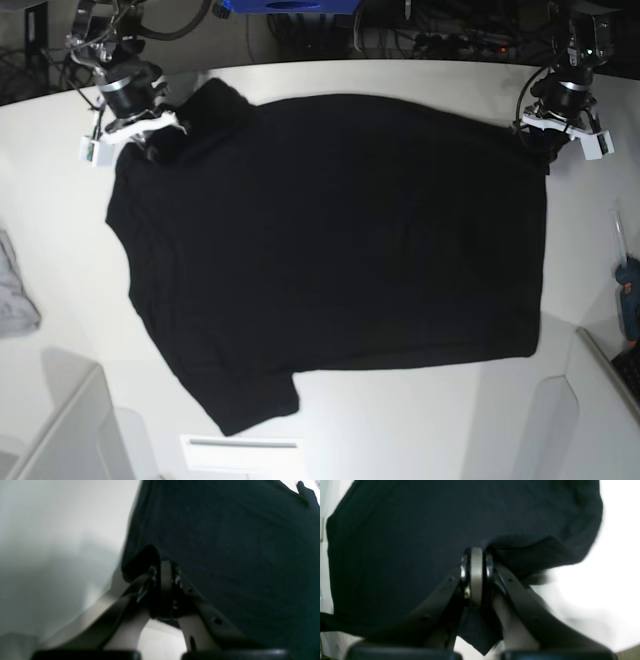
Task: Fold the T-shirt properly
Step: 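Close both grippers on the shoulder corners and pull them apart, then lift the shoulder edge with both grippers and drag it toward the hem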
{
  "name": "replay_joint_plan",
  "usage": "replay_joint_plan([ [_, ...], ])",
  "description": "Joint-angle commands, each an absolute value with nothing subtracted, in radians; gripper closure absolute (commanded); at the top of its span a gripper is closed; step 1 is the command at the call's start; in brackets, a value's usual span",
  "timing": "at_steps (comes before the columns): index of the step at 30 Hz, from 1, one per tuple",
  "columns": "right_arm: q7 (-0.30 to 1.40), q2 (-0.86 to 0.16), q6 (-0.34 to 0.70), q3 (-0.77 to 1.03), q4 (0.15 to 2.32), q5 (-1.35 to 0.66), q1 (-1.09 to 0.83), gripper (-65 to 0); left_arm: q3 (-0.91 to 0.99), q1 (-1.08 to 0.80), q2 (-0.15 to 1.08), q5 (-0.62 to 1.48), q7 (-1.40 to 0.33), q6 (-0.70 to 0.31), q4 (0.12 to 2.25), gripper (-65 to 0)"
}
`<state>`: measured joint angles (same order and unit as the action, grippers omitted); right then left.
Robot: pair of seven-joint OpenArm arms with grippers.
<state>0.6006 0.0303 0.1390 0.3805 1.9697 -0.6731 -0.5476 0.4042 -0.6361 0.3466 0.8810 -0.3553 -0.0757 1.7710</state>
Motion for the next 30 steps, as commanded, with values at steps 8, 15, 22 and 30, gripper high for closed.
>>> replay_joint_plan([
  [8,0.657,0.024,0.139,0.387,1.983,-0.676,-0.453,0.0,0.421,-0.567,0.354,0.888,-0.453,-0.079,1.773,0.0],
  [15,0.688,0.024,0.137,0.387,1.979,-0.676,-0.381,0.0,0.421,-0.518,0.354,0.888,-0.458,0.007,1.77,0.0],
  [22,0.707,0.024,0.137,0.387,1.91,-0.674,-0.314,0.0,0.42,-0.498,0.354,0.888,-0.46,0.01,1.768,0.0],
  [30,0.707,0.022,0.137,0.387,1.836,-0.674,-0.246,0.0,0.421,-0.46,0.354,0.888,-0.458,0.01,1.699,0.0],
])
